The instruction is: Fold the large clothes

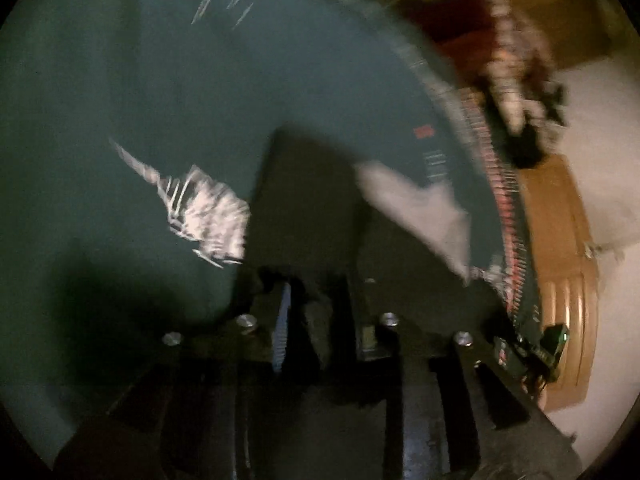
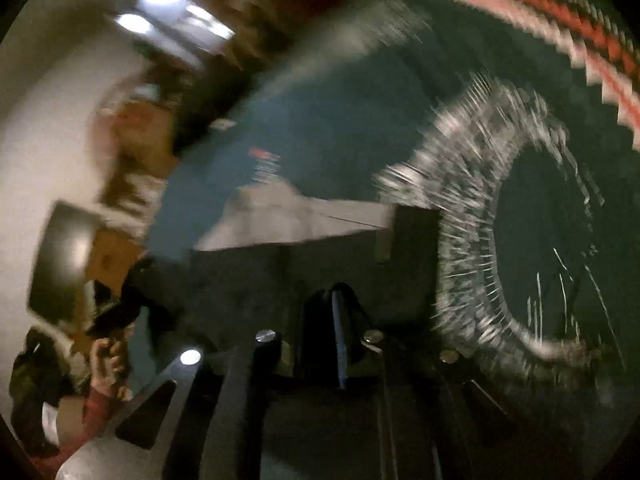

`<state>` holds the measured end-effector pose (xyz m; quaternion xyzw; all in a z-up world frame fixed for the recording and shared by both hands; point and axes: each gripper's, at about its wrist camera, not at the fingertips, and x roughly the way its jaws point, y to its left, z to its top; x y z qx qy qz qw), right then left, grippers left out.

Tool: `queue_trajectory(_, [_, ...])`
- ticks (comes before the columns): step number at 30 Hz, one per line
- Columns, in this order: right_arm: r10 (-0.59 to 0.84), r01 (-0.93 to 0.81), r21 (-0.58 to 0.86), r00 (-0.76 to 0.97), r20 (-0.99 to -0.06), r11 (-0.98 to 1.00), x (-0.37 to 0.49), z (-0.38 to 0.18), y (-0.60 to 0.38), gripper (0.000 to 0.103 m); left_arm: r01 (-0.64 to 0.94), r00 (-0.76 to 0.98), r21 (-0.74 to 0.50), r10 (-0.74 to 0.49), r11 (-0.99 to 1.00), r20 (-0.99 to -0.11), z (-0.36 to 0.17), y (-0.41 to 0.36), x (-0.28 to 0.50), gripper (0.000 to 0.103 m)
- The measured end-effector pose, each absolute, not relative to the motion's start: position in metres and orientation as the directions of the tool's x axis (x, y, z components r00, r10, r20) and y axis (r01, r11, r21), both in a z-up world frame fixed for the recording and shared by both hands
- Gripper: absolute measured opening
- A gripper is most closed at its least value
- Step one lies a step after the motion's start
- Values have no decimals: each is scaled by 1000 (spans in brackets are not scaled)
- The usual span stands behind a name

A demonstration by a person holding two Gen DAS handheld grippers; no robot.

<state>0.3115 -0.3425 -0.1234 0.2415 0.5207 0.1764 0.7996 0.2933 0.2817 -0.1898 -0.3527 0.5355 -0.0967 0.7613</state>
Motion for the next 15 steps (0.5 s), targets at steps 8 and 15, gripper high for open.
queue_trajectory(8, [316,-24,360,537,-782,933,311,-139,-340,43,-134,554,-669,-505,731,-662,-151,295,257,27])
queue_trajectory(15, [338,-159,300,535,-774,940,296,-139,-277,43,-144,715,-432,-208,890,-668,-109,289,221,54])
